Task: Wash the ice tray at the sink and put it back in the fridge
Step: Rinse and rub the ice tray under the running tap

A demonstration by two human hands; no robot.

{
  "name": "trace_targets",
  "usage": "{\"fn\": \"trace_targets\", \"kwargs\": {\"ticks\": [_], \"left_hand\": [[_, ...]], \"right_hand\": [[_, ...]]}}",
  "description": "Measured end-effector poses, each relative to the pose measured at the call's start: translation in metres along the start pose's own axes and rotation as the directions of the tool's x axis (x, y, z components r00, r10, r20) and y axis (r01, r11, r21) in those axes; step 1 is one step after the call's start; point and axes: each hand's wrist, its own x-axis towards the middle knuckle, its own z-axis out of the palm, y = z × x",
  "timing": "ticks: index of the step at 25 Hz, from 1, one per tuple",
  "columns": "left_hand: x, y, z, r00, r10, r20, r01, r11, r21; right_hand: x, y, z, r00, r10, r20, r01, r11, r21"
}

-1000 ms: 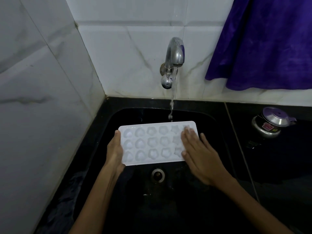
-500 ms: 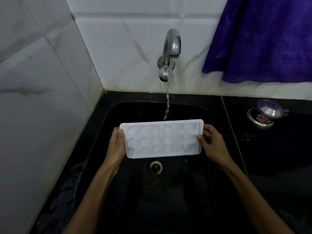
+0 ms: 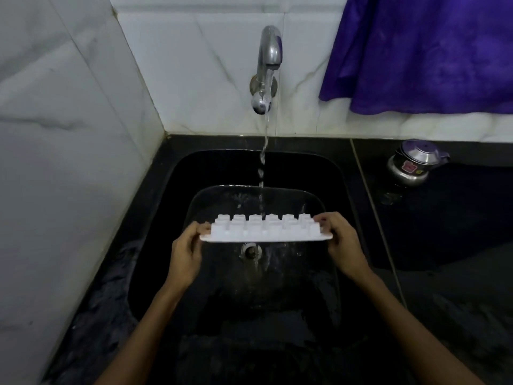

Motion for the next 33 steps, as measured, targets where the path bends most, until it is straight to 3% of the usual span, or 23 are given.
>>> {"fn": "trace_targets", "kwargs": {"ticks": [3,7,9,11,12,14,16,17,19,22,27,28,30,33], "left_hand": [[-0.018,-0.007,0.002,0.998,0.055,0.025,-0.057,0.994,0.089],[-0.013,0.009,-0.003,0.993,0.076,-0.087,-0.075,0.997,0.013],[-0.011,0.021,-0.001,0.994,-0.023,-0.107,0.014,0.996,-0.083],[-0.005,0.039,0.000,0.978,-0.144,-0.151,0.093,0.949,-0.302],[0.001,0.048,-0.002,0.963,-0.200,-0.178,0.106,0.897,-0.430],[0.016,0.057,-0.009,0.915,-0.364,-0.172,0.155,0.712,-0.685],[0.034,0.065,-0.016,0.860,-0.510,-0.016,0.260,0.465,-0.846],[0.041,0.069,-0.016,0.845,-0.531,0.063,0.324,0.415,-0.850],[0.050,0.071,-0.004,0.835,-0.538,0.112,0.424,0.501,-0.754],[0.061,0.071,0.016,0.791,-0.611,-0.022,0.430,0.581,-0.691],[0.080,0.065,0.025,0.746,-0.661,-0.085,0.403,0.549,-0.732],[0.082,0.066,0.029,0.752,-0.655,-0.079,0.406,0.554,-0.727],[0.084,0.068,0.034,0.759,-0.649,-0.052,0.408,0.536,-0.739],[0.087,0.070,0.037,0.752,-0.656,-0.065,0.379,0.509,-0.773]], "right_hand": [[-0.019,0.004,-0.002,0.993,-0.067,0.093,0.079,0.989,-0.129],[-0.009,-0.003,-0.014,0.993,0.122,-0.004,-0.122,0.992,-0.026],[-0.004,-0.010,-0.013,0.986,0.164,0.020,-0.163,0.986,-0.020],[-0.004,-0.019,-0.013,0.996,-0.057,-0.074,0.049,0.994,-0.094],[-0.003,-0.023,-0.014,0.974,-0.201,-0.106,0.186,0.972,-0.141],[0.007,-0.026,-0.019,0.943,-0.306,-0.133,0.282,0.944,-0.173],[0.020,-0.032,-0.022,0.936,-0.307,-0.171,0.270,0.940,-0.210],[0.024,-0.034,-0.021,0.928,-0.332,-0.170,0.290,0.928,-0.235],[0.035,-0.036,-0.017,0.928,-0.362,-0.086,0.328,0.905,-0.271],[0.057,-0.037,-0.019,0.996,-0.089,0.015,0.090,0.990,-0.111],[0.090,-0.054,0.007,0.974,0.100,-0.205,-0.132,0.980,-0.149],[0.097,-0.059,0.017,0.976,0.111,-0.187,-0.148,0.970,-0.195],[0.112,-0.068,0.033,0.993,0.111,-0.048,-0.120,0.875,-0.468],[0.121,-0.077,0.045,0.988,0.033,0.152,0.081,0.725,-0.684]]}}
